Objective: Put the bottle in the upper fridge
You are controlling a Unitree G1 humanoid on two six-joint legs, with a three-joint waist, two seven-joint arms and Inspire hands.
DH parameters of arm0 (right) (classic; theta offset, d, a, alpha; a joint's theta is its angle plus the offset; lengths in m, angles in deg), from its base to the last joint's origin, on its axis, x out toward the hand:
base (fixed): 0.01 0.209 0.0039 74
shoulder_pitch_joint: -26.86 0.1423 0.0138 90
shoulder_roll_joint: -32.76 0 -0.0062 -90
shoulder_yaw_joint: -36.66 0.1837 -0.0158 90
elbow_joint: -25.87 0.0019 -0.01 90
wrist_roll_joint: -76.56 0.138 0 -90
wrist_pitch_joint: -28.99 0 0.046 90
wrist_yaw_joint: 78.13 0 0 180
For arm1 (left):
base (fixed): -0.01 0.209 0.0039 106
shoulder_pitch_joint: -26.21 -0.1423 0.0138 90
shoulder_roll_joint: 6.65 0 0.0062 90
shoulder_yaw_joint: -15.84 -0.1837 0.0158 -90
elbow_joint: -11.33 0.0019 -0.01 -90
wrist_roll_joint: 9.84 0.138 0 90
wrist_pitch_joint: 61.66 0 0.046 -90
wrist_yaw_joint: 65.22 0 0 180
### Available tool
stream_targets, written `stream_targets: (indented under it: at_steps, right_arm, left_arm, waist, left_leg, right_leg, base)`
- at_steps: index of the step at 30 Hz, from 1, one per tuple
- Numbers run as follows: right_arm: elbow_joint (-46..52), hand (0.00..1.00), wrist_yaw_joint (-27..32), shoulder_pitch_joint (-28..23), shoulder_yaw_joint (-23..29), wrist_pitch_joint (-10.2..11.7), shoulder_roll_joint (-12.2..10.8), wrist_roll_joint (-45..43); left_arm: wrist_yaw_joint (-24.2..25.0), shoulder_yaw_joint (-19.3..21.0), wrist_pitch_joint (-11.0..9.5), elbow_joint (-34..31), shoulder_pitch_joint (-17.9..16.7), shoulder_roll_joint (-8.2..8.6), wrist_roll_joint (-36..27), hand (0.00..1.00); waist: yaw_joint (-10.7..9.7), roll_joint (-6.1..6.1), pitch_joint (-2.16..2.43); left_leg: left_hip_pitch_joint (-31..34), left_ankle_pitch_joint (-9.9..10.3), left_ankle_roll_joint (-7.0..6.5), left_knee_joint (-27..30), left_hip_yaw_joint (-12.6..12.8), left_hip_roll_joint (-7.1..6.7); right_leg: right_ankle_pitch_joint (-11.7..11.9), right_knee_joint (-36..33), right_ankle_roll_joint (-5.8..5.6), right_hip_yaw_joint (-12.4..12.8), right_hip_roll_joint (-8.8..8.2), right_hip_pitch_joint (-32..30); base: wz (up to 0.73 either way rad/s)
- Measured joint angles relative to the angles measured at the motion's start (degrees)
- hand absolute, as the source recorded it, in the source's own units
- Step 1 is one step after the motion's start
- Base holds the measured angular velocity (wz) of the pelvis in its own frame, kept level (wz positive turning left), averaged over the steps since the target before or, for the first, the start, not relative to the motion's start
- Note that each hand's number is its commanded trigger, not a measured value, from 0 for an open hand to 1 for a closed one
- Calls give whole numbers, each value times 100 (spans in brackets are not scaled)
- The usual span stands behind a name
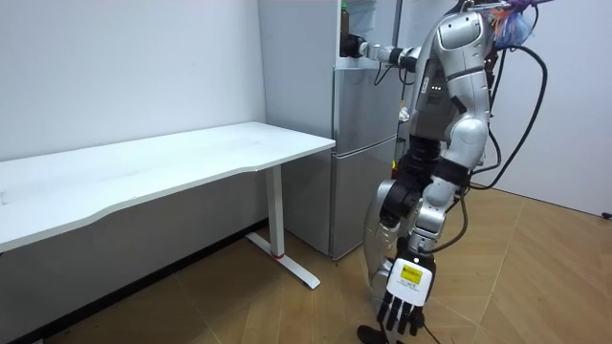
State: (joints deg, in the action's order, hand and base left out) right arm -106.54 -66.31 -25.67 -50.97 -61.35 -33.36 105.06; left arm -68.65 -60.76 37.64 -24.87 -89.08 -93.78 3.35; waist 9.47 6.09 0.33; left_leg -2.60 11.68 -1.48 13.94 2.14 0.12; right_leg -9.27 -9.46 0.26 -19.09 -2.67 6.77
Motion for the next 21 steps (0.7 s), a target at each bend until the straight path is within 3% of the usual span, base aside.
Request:
stream_targets:
  at_steps: [5,13,21]
  right_arm:
    - [5,0,5,-64,-2,232,0,5]
    - [243,0,67,-108,-18,410,-1,-208]
    - [176,0,31,-177,-1,467,1,-155]
  left_arm:
    - [-100,-28,-4,-21,3,-1,-20,0]
    - [-101,-130,-5,-56,-1,-15,-25,0]
    - [-53,-131,-13,-88,-1,-28,-23,0]
  waist:
    - [-26,-29,0]
    - [-34,-226,7]
    - [-49,-179,3]
  left_leg:
    - [14,0,0,1,-11,0]
    - [4,-1,1,0,-5,5]
    - [0,-2,4,13,-33,2]
  right_leg:
    - [18,79,-5,4,24,21]
    - [25,77,-9,7,22,33]
    - [24,84,-9,-33,28,67]
  base:
    - [0]
    - [0]
    - [2]
